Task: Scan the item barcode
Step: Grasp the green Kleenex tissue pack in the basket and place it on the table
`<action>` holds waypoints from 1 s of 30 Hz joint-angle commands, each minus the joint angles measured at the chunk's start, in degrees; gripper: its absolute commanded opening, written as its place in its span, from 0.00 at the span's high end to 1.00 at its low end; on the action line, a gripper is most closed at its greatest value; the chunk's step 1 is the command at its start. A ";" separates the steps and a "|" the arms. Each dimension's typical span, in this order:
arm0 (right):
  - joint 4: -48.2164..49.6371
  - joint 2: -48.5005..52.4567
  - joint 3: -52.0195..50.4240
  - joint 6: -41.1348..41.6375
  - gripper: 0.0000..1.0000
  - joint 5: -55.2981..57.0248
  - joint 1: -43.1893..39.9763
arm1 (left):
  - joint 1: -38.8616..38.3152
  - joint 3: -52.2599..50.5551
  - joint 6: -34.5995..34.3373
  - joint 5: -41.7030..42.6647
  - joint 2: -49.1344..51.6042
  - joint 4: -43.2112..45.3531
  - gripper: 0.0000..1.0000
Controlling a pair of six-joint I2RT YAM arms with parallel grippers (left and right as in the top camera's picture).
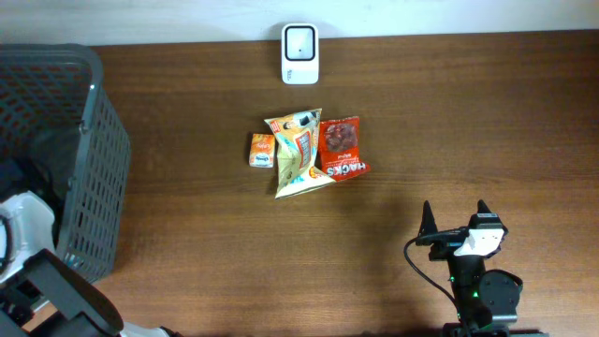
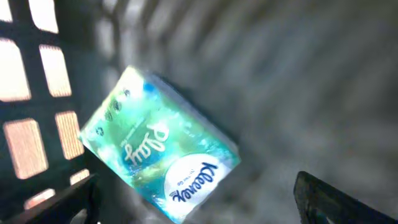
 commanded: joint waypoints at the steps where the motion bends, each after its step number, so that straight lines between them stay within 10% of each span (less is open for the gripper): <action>1: -0.09 -0.22 -0.46 0.20 0.02 0.31 0.37 | 0.37 -4.26 -3.50 0.46 -0.17 3.13 0.10; 4: -0.07 -0.22 -0.46 0.20 0.02 0.31 0.37 | 0.35 -5.99 -3.48 0.46 -0.17 5.22 0.59; 9: -0.09 -0.22 -0.46 0.20 0.02 0.28 0.37 | 0.35 -5.97 -3.45 2.34 -0.20 4.68 0.99; 17: -0.09 -0.22 -0.46 0.20 0.02 0.31 0.37 | 0.35 -4.83 -2.56 7.85 -11.08 5.25 1.00; 30: -0.09 -0.22 -0.46 0.20 0.02 0.31 0.37 | -9.88 -1.88 10.64 45.51 -49.83 28.04 1.00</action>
